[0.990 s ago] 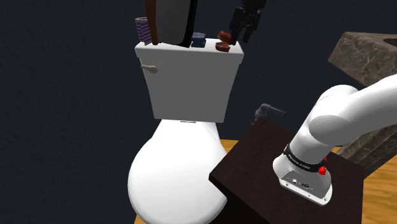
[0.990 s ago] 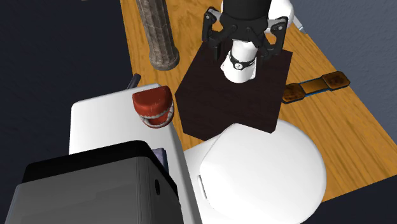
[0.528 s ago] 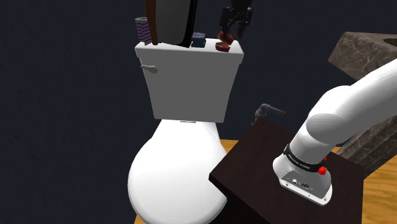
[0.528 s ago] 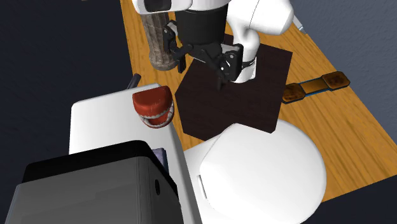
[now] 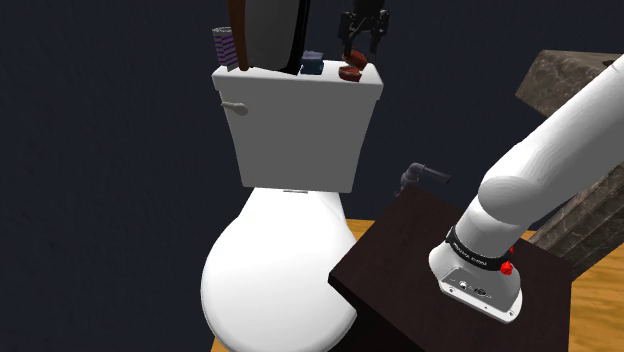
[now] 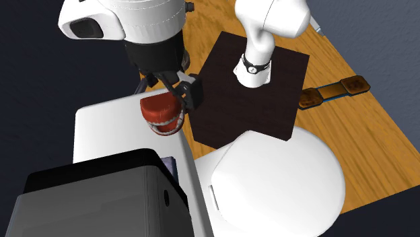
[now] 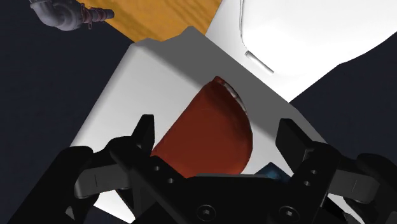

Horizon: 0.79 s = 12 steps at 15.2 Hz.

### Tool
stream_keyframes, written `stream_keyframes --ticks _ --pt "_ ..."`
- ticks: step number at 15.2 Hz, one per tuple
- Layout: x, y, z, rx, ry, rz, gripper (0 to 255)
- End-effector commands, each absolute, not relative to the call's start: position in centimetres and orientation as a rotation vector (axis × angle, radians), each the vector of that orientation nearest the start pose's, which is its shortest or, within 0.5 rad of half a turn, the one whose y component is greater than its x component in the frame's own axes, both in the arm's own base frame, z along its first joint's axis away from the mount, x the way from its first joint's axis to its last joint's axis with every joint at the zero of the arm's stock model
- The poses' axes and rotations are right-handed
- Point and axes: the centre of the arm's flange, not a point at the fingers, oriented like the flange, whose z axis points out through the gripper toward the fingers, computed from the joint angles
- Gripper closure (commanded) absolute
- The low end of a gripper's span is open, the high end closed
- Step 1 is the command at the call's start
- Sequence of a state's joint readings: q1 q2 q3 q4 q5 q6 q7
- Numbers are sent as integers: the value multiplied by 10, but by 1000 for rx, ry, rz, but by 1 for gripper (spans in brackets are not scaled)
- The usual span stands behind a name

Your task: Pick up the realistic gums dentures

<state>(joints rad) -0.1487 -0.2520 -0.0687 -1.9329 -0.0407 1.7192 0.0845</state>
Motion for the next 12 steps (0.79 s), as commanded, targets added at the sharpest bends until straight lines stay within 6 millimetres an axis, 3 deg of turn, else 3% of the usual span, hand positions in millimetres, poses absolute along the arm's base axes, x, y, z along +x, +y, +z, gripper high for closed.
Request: stream_keyframes --ticks 1,6,8,9,12 --pt "473 -115 587 -3134 474 -56 0" --pt "473 -115 557 -3134 474 -56 0" --pt "473 -115 557 -3134 474 -56 0" --pt "472 -114 557 -3134 474 -56 255" --pt "473 -115 557 -3134 474 -56 255"
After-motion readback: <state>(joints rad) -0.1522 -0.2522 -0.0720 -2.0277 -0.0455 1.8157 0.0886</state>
